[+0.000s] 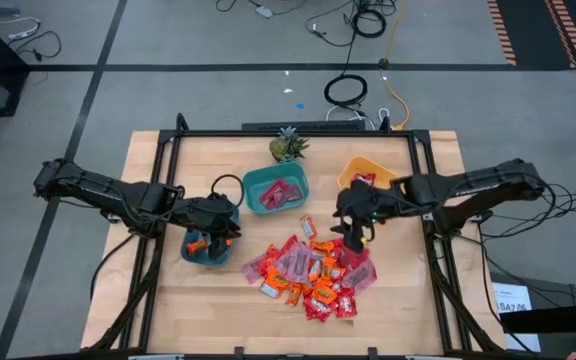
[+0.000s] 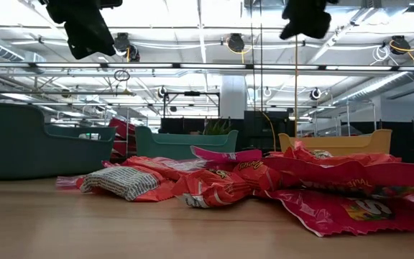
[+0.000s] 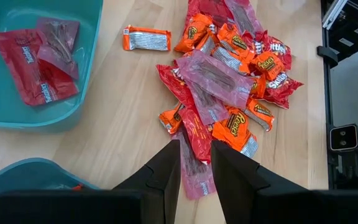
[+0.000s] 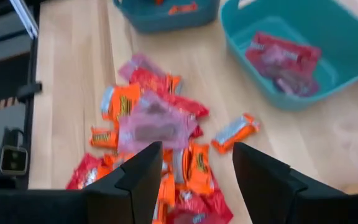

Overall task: Sort candy
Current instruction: Put the orange chocolate into the blue bin

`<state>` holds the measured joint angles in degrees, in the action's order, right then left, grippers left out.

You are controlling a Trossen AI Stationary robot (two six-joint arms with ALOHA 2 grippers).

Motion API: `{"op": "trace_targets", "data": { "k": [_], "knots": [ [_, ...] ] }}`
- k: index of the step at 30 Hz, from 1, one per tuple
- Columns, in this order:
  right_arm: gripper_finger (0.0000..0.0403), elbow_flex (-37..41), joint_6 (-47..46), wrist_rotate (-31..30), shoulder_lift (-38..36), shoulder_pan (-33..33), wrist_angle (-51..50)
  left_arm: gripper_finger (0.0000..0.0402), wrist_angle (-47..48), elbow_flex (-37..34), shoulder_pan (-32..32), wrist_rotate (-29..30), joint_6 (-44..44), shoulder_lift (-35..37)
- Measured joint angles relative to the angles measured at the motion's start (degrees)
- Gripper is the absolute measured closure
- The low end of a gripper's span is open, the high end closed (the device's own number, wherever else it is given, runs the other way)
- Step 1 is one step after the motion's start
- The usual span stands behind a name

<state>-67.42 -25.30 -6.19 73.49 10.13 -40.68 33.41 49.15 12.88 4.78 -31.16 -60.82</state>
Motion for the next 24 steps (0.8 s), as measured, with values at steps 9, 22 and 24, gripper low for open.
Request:
{"op": "trace_targets", "data": {
  "k": [9, 22, 24],
  "knots": [
    [0.0215, 6.0, 5.0, 0.2, 2.7, 3.2, 1.2, 0.0303, 0.0, 0.0, 0.0, 0.0, 0.0, 0.0],
    [0.0216, 6.7, 6.8, 0.5, 8.2, 3.5, 5.0, 0.0303, 0.0, 0.0, 0.0, 0.0, 0.0, 0.0],
    [0.0216, 6.7, 7.0, 0.5, 8.2, 3.5, 5.9, 0.0303, 0.0, 0.0, 0.0, 0.0, 0.0, 0.0]
  ]
}}
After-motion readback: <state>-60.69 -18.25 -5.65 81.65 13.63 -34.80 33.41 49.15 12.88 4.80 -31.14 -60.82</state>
